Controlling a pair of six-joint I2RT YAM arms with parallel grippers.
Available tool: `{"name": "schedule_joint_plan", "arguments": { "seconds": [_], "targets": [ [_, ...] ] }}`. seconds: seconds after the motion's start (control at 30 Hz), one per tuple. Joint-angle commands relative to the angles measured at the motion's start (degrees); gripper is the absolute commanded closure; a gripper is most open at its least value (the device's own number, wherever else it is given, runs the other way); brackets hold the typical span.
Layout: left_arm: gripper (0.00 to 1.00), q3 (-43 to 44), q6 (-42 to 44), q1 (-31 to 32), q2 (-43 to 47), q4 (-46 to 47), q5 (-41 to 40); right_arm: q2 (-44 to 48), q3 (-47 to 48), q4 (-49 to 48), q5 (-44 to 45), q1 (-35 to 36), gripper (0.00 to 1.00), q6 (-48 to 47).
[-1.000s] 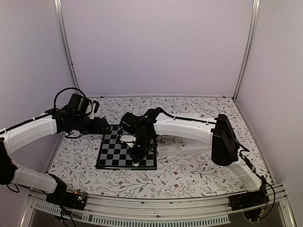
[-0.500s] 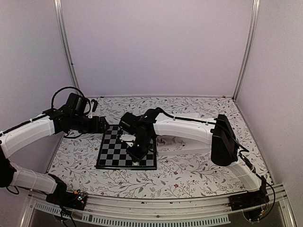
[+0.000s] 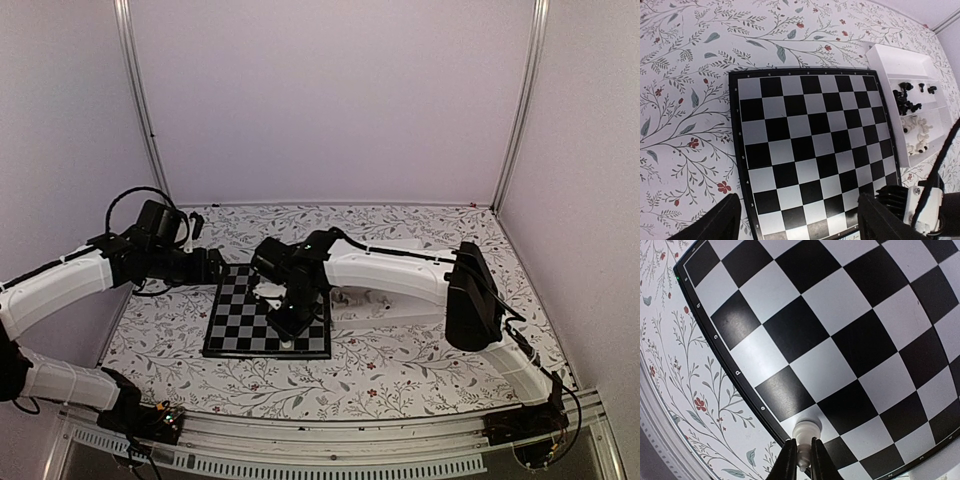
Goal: Set up the chess pieces on the board
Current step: Place the chess piece on the chessboard, then pick up the chess piece from the storage box.
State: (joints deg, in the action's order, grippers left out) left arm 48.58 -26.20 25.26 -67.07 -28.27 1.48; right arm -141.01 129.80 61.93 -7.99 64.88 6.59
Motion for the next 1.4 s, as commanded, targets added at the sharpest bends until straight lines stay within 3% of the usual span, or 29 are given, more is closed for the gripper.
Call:
{"name": "schedule_joint_plan", "arguments": {
  "seconds": [0.0, 0.17, 0.27, 0.4, 0.63, 0.8, 1.2, 1.37],
  "targets": [
    [0.18, -0.97, -0.45, -0.42, 1.44, 0.22, -0.13, -1.83, 0.90, -1.88, -0.48, 0.43, 0.85, -0.17],
    [0.18, -1.13, -0.23, -0.46, 1.53, 0.04, -0.49, -1.01, 0.90, -2.77, -1.27, 0.42, 0.69, -0.35],
    [0.18, -0.90, -0.11, -0.39, 1.50, -0.17, -0.44, 0.74, 0.90, -2.55, -0.95, 0.14, 0.66, 0.05],
    [0.18, -0.62, 0.69, -0.40, 1.18, -0.34, 0.17, 5.30, -4.11, -3.77, -0.20, -2.20, 0.65, 2.48],
    [0.23, -0.27, 0.85, 0.04, -1.40, 2.64, 7.94, 22.18, -26.07, -12.47, 0.34, -10.27, 0.68, 8.40],
    [0.23, 3.09, 0.61, 1.81, -5.43, 3.58, 8.26, 28.80, -36.66, -13.25, 4.59, -13.83, 0.71, 8.37],
    [0.20, 16.69, 3.02, 5.86, -17.46, 1.09, 8.55, 26.05, -39.75, -12.85, 7.68, -18.68, 0.71, 5.53],
    [0.20, 17.87, 2.47, 6.25, -18.44, 1.14, 8.54, 25.34, -39.79, -13.27, 9.82, -20.60, 0.71, 4.68]
  ]
}}
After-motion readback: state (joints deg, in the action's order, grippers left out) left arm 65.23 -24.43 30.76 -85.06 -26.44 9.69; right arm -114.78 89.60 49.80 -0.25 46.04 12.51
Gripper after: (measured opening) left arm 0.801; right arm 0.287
